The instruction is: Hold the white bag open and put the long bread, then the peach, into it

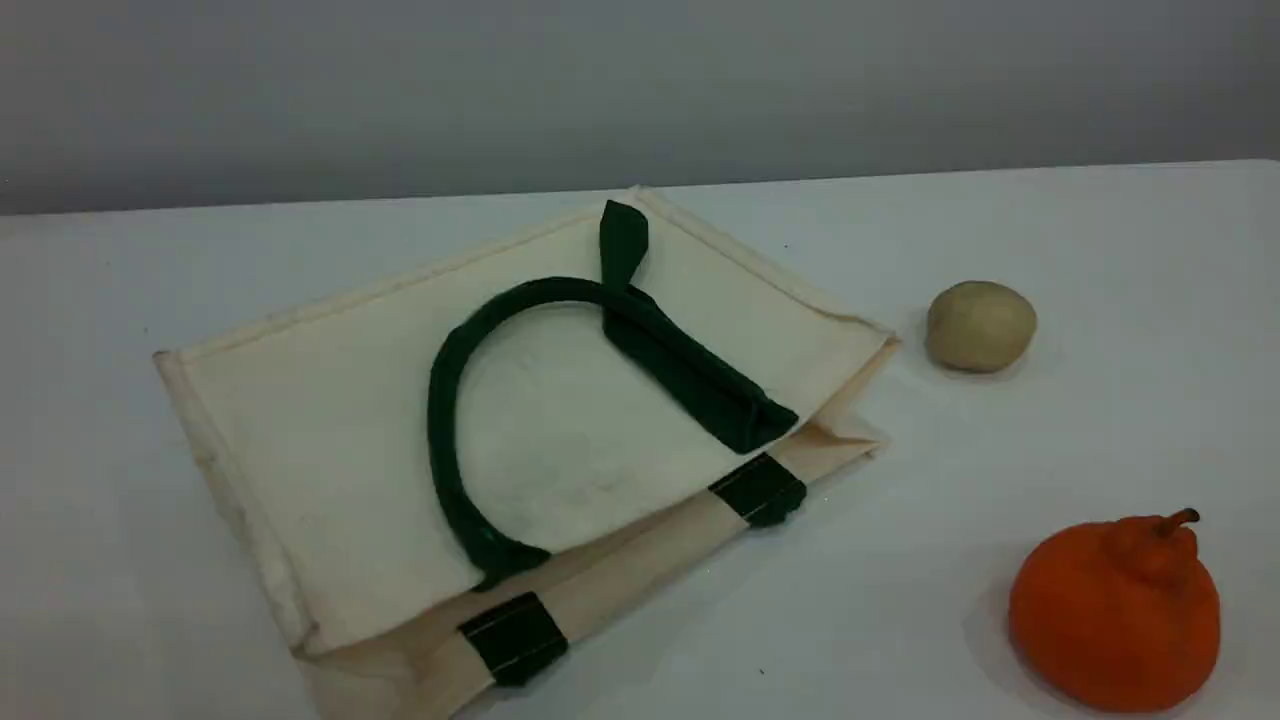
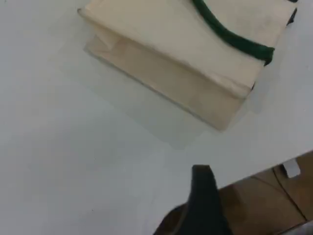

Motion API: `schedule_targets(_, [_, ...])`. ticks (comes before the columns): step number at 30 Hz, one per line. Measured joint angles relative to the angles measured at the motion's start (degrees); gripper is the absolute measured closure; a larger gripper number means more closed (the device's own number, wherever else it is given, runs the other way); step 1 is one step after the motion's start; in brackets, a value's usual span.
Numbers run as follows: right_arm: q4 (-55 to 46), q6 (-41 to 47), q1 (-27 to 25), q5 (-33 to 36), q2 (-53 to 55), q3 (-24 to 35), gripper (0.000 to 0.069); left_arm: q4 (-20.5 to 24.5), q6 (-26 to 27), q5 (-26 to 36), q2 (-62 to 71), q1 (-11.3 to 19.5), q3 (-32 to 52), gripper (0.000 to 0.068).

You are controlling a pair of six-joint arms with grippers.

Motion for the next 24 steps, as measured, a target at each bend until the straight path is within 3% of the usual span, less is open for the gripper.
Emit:
schedule_targets(14, [0.22, 0.18, 0.0, -1.04, 0.0, 1.58, 0.0101, 1.05, -0.75, -2.52, 0.0, 0.0, 0.0, 0.0199])
schedule_targets(24, [0.22, 0.18, 0.0, -0.98, 0.0, 1.58, 0.0101, 5.8, -6.24, -4.36, 0.0, 0.0, -0.05, 0.0199])
